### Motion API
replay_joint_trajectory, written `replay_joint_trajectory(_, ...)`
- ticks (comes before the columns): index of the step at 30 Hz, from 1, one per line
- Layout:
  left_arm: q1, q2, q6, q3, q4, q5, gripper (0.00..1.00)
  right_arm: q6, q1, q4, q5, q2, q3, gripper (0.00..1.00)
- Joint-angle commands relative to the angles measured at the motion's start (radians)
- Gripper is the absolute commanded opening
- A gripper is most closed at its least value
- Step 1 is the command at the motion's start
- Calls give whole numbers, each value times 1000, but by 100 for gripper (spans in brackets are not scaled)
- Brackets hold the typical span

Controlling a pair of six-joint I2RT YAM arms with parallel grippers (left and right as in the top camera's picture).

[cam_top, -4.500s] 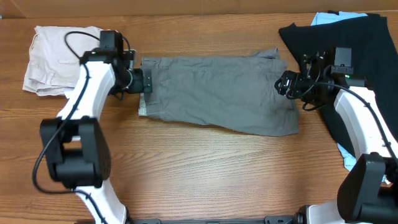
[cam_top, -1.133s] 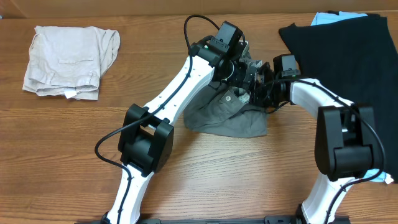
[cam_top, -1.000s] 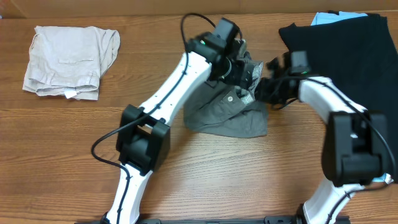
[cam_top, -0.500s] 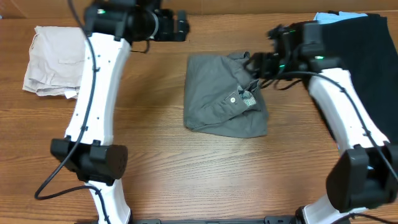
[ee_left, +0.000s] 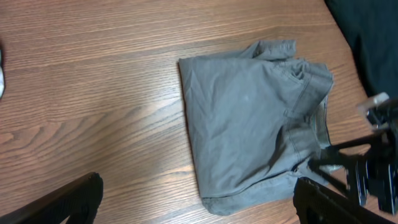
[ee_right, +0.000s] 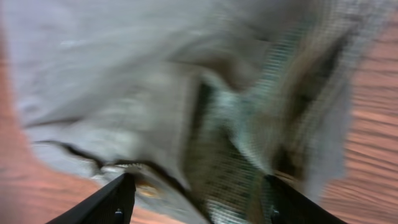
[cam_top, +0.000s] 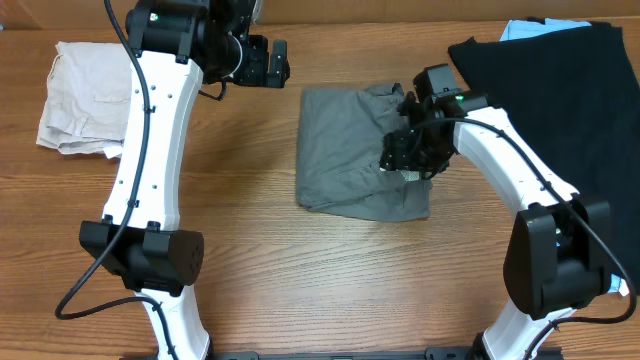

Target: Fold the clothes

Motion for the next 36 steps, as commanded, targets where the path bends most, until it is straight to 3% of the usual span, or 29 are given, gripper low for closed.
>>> replay_joint_trajectory(1,-24,10,42,-14,-5,-8,100,31,-19,34,52,-2,-77,68)
replay_joint_trajectory(9,-92,11,43,-122,13,-9,100,62,-18,187,44,-1,-198,68)
replay_joint_trajectory(15,-131,12,71,-230,45,-60,100,2,5,257,-35,28,-201,61)
replay_joint_trajectory(25,-45,11,71,-236,18,-208,100,-58,219,282,-45,106,-196,65)
replay_joint_trajectory(32,11,11,71,-236,20,-207,100,-81,297,101,-16,103,-4,69)
replay_joint_trajectory(36,11,11,72,-236,19,-207,100,13,271,2,-16,95,177,72)
